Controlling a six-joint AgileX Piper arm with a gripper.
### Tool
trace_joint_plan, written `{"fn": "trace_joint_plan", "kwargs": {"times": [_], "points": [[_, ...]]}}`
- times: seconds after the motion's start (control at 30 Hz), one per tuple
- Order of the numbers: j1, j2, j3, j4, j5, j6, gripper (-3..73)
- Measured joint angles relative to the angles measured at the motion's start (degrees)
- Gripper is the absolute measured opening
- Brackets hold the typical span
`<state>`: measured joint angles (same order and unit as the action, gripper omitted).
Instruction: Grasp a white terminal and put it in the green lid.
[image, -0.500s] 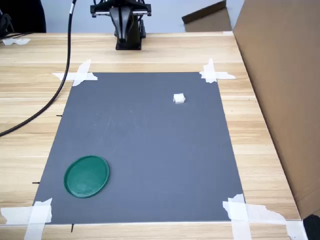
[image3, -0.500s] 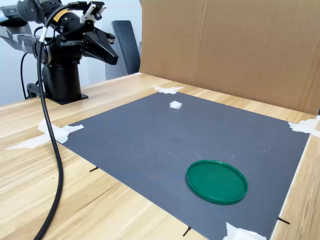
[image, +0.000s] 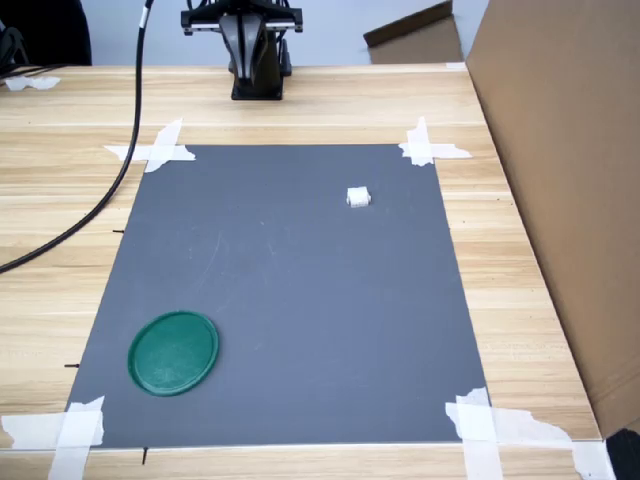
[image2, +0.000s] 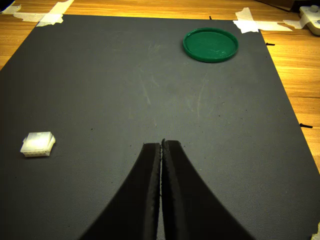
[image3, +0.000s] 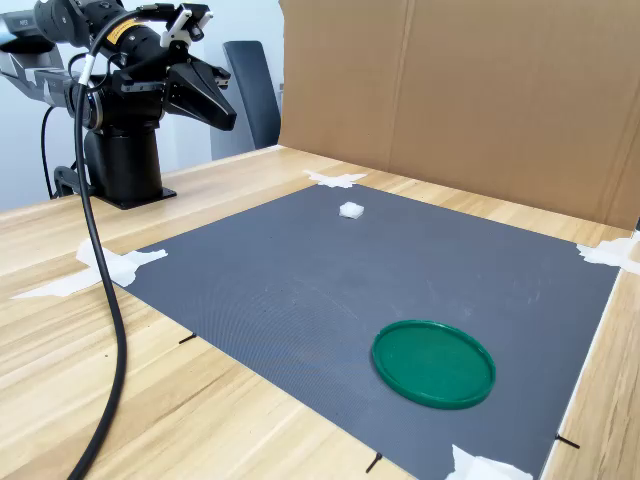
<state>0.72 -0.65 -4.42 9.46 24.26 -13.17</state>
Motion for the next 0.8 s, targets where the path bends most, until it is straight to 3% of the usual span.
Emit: {"fn": "trace_joint_plan", "kwargs": {"times": [0.4,0.53,0.57,0.63,0.67,0.8], "points": [[0.00,4.19,-2.36,0.02,1.61,-5.69,-2.8],[0.00,8.23,-4.42,2.02,2.06,-10.36,-2.8],[0.00,9.47,-5.02,3.27,2.38,-12.10,-2.8],[0.00,12.86,-7.95,9.32,4.81,-18.62,-2.8],[0.00,15.62,-10.25,14.51,7.91,-24.60,-2.8],[0.00,18.43,-12.90,21.45,11.56,-36.36,-2.8]]}}
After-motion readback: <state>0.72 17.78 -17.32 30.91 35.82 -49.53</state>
